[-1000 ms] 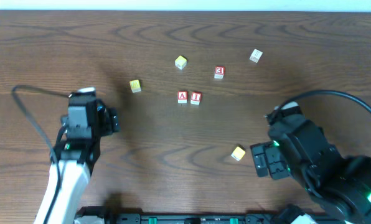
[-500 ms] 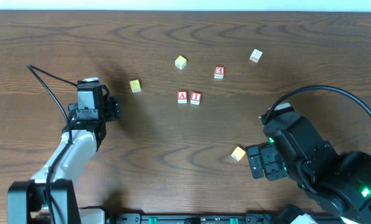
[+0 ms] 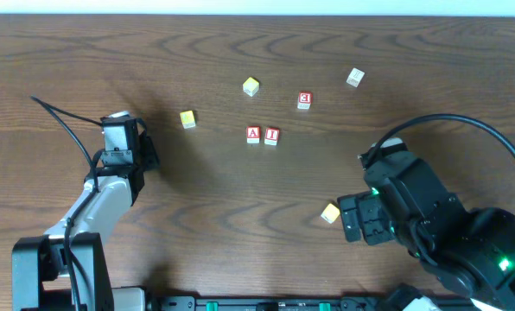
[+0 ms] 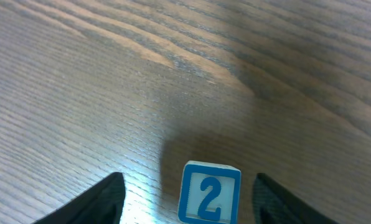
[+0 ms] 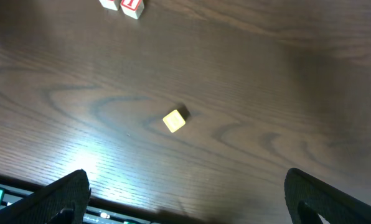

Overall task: Spell out Ai2
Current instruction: 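Reach the left gripper to the blue '2' block and grasp it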

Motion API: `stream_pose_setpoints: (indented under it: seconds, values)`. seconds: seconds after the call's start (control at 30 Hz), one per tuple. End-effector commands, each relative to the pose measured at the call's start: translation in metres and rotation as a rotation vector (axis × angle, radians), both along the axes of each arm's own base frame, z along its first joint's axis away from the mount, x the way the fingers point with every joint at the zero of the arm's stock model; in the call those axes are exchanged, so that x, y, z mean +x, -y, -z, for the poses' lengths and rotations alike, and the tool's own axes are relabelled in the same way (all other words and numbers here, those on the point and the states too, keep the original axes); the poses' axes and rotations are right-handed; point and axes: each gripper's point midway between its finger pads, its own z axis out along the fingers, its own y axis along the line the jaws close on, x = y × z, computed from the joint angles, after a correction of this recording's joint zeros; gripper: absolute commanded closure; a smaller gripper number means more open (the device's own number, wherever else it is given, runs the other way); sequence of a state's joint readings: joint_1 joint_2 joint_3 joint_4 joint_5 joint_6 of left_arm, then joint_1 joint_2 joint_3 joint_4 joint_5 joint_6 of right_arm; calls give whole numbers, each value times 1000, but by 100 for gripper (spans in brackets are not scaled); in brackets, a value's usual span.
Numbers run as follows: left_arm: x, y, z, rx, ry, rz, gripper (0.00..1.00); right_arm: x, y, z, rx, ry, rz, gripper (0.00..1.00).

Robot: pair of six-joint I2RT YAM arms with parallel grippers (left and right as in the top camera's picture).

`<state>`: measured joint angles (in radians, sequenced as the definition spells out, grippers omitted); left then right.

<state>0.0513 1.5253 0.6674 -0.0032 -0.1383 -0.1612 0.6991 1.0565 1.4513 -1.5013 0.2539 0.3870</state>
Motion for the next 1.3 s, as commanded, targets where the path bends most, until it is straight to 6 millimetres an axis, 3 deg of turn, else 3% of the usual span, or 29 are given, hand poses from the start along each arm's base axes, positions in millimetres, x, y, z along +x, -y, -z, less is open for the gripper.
stream_pose_setpoints:
  seconds: [0.0,0.2,0.37,0.63,1.27]
  values:
    - [3,-1,-2,-18,8,-26,43,2,-1,2,2,-8,23,1]
    - [-2,-1,2,-67,-3,-96,46,7,-5,3,6,-5,24,1]
    - [3,7,3,-121,19,-101,39,11,-8,1,21,11,25,1]
    - [0,14,27,-156,-40,-80,40,12,-9,0,27,17,25,1]
    - [5,12,26,-114,-32,-29,61,16,-13,-2,40,32,25,1]
